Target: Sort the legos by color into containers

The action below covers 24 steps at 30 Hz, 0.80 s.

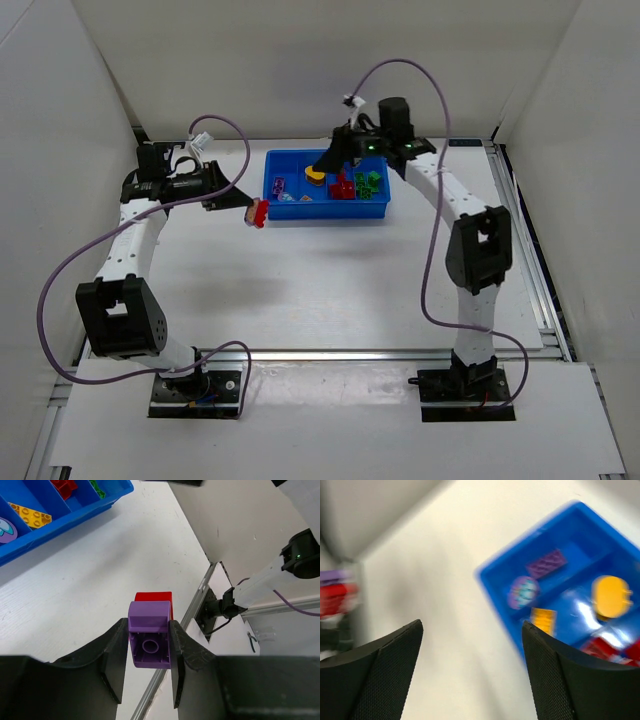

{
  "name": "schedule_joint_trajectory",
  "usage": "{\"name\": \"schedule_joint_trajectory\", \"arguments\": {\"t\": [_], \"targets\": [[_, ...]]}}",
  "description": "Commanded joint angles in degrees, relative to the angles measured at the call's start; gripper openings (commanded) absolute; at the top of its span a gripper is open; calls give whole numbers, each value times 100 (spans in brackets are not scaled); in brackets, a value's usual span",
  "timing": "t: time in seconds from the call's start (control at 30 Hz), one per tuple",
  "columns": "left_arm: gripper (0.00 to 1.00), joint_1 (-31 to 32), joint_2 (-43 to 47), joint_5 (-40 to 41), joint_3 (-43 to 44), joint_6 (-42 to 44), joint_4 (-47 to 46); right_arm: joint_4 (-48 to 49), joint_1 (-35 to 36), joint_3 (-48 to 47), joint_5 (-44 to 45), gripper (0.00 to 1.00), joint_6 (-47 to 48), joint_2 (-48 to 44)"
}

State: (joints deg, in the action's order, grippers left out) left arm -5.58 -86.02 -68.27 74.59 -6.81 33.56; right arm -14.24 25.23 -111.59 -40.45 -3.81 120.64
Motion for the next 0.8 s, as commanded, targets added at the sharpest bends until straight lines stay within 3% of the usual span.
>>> {"name": "schedule_joint_trajectory", "arguments": {"t": [0.0,0.03,0.1,0.2,0.37,0.77], "targets": [[22,-30,305,-370,-32,197,45,1817,-422,742,-2533,82,-1872,-594],[23,-39,261,-624,-41,250,45,2194,-405,979,-2721,82,-2887,-699],[22,-13,200,-897,-6,303,28,3787,-327,1691,-3056,81,-3807,-761],[23,-13,24,-1416,117,303,28,4804,-142,2132,-3153,82,-4925,-735],[22,22,-362,-1847,451,92,28,4852,245,1905,-3329,82,-5155,-612],[22,172,-873,-1725,1111,110,28,4694,807,1438,-3171,82,-5191,-366]]}}
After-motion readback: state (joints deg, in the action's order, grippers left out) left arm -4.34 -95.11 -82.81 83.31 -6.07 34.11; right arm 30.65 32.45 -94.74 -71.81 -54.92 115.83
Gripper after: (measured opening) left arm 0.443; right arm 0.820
